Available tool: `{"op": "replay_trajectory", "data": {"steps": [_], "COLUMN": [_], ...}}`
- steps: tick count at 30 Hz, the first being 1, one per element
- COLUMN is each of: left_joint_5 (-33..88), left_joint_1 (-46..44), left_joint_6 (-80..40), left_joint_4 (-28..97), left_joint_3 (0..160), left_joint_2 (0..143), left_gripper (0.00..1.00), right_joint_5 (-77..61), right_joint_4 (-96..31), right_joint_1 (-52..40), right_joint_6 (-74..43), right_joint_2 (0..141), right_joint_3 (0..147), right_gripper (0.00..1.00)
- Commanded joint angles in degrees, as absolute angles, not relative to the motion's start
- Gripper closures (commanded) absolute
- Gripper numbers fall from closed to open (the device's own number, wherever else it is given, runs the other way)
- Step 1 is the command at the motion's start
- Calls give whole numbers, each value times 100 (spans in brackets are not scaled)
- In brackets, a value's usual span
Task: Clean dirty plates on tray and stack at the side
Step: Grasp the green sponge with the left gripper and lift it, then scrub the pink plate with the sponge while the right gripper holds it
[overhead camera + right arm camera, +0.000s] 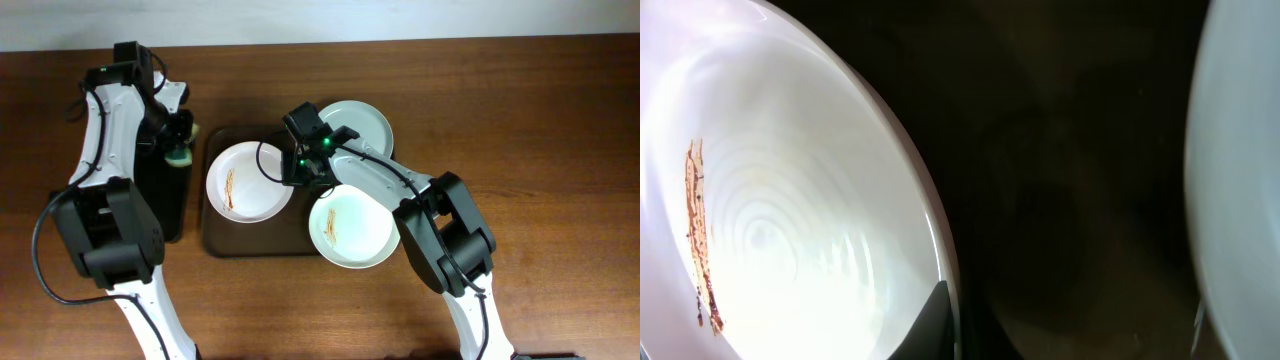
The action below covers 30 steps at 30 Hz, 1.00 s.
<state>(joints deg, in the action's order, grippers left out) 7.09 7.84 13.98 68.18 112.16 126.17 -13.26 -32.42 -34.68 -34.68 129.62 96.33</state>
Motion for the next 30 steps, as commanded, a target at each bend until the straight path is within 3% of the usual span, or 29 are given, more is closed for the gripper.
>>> {"op": "replay_trajectory", "data": {"steps": [1,5,7,13,19,22,26,30], "left_joint_5": [1269,2526,2517,718,-930,-1026,-268,-252], "left_joint_1": [790,565,148,-322,-344,-537,-1125,-1446], "left_joint_6": [1678,1614,1356,-318,-368,-366,-366,-672], "left_joint_4": [6836,6947,6869,5749,6016,5712,6455,6534], "left_joint_3": [11179,11124,10759,9306,9456,9485,9426,8768], "left_joint_2": [12663,12663,12663,12663,12661,12661,12663,12663], "left_gripper": [99,99,99,99,99,99,99,99], "right_joint_5": [-1483,-1557,-1682,-1758,-1758,-1758,-1758,-1761], "right_joint_4": [-3208,-3179,-3140,-3144,-3144,-3146,-3144,-3153], "right_joint_1": [-3435,-3435,-3406,-3365,-3365,-3365,-3365,-3365], "right_joint_6": [-3481,-3483,-3483,-3481,-3483,-3483,-3483,-3483], "right_joint_2": [13100,13100,13100,13100,13100,13100,13100,13100], "right_joint_3": [9699,9699,9699,9697,9697,9697,9697,9697], "right_gripper": [96,96,96,96,96,96,96,96]}}
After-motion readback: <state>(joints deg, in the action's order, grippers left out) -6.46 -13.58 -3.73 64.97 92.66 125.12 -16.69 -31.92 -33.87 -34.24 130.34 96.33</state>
